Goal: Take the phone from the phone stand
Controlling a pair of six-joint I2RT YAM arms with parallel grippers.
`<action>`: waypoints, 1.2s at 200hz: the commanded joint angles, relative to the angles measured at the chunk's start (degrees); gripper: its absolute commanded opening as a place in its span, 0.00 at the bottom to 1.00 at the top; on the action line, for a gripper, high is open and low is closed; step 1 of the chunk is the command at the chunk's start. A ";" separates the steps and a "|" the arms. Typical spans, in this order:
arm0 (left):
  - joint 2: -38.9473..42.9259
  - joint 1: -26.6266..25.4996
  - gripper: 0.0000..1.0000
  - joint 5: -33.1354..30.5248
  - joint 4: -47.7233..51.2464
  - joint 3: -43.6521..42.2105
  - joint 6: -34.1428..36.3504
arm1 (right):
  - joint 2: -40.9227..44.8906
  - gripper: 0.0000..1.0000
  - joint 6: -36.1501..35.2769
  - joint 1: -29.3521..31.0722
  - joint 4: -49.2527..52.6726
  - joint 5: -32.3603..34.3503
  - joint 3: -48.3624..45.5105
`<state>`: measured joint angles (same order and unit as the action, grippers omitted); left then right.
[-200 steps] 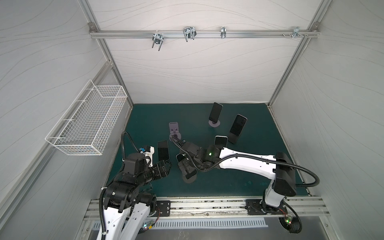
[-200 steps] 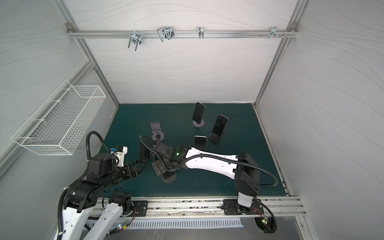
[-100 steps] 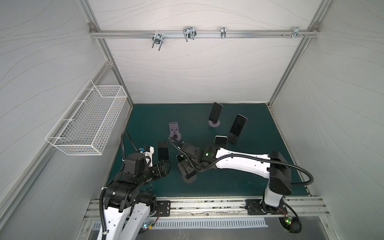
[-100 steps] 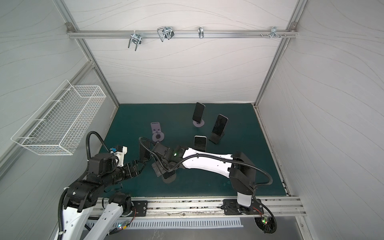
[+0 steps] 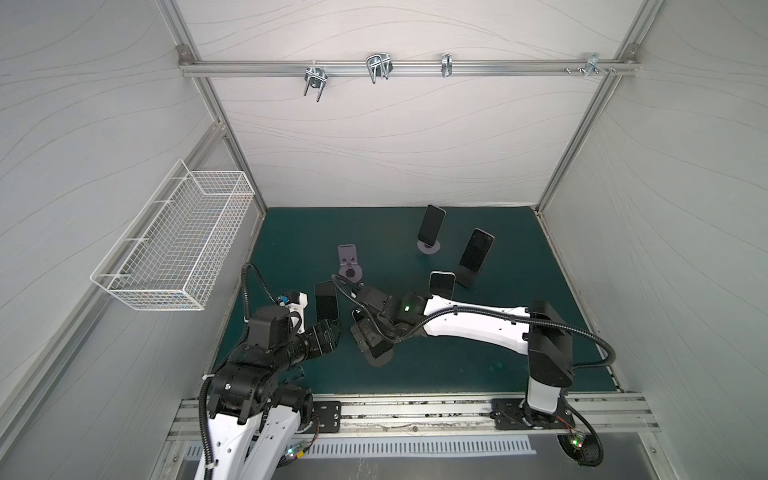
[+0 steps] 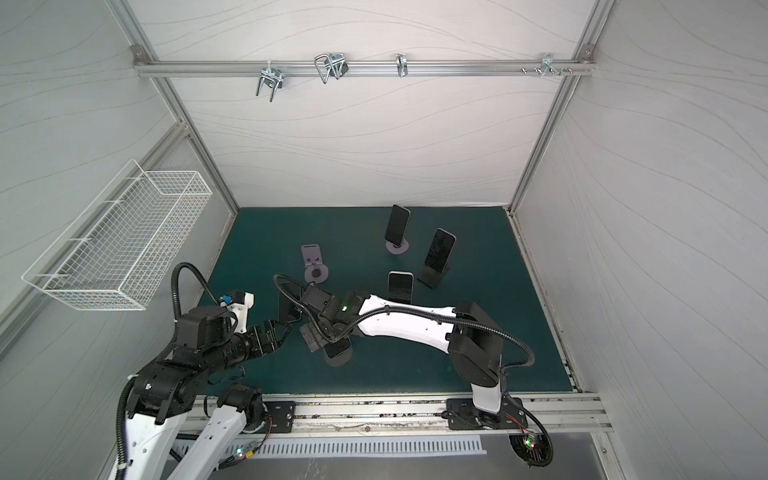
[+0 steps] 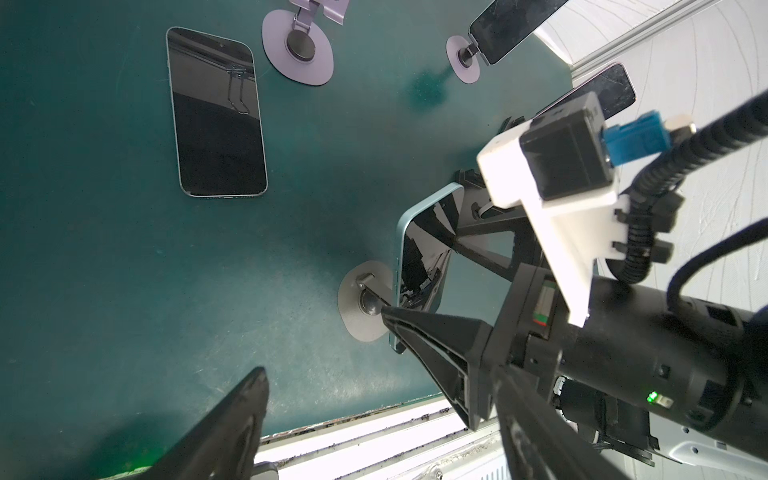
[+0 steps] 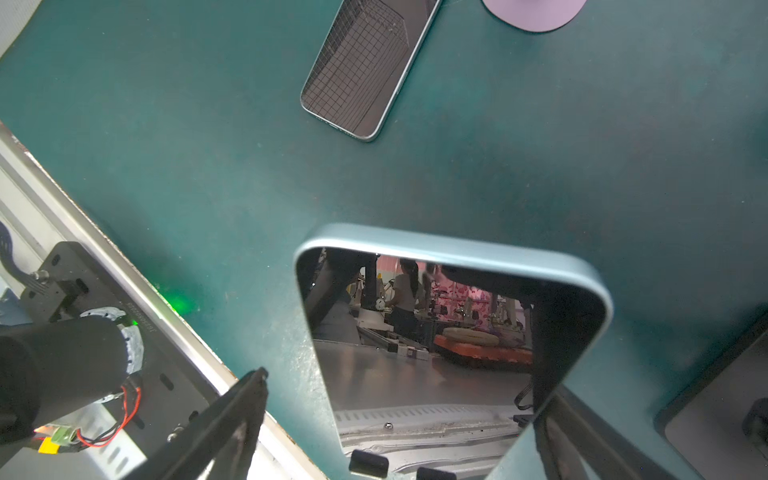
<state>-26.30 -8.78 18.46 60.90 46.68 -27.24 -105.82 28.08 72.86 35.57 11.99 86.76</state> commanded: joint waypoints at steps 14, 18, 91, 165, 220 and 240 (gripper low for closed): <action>-0.06 0.25 0.85 0.17 -2.02 -0.27 -0.70 | -1.61 0.99 0.91 -0.35 0.53 1.02 1.31; -0.06 0.21 0.85 0.22 -2.02 -0.27 -0.80 | -1.67 0.99 0.94 -0.36 0.52 1.00 1.44; 0.12 0.18 0.85 0.18 -2.02 -0.27 -0.79 | -3.08 0.99 1.10 -0.45 0.94 1.57 2.13; 0.27 0.24 0.84 0.09 -2.09 -0.36 -0.88 | -3.16 0.95 1.09 -0.55 1.39 1.85 2.56; 0.25 0.25 0.84 0.02 -2.06 -0.36 -0.97 | -2.81 0.92 1.02 -0.53 1.44 2.10 2.50; 0.14 0.23 0.84 0.02 -2.06 -0.35 -0.97 | -2.99 0.92 1.02 -0.53 1.56 1.97 2.53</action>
<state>-26.30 -8.78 18.46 60.90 46.26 -27.40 -108.38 28.67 72.62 35.64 13.15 88.20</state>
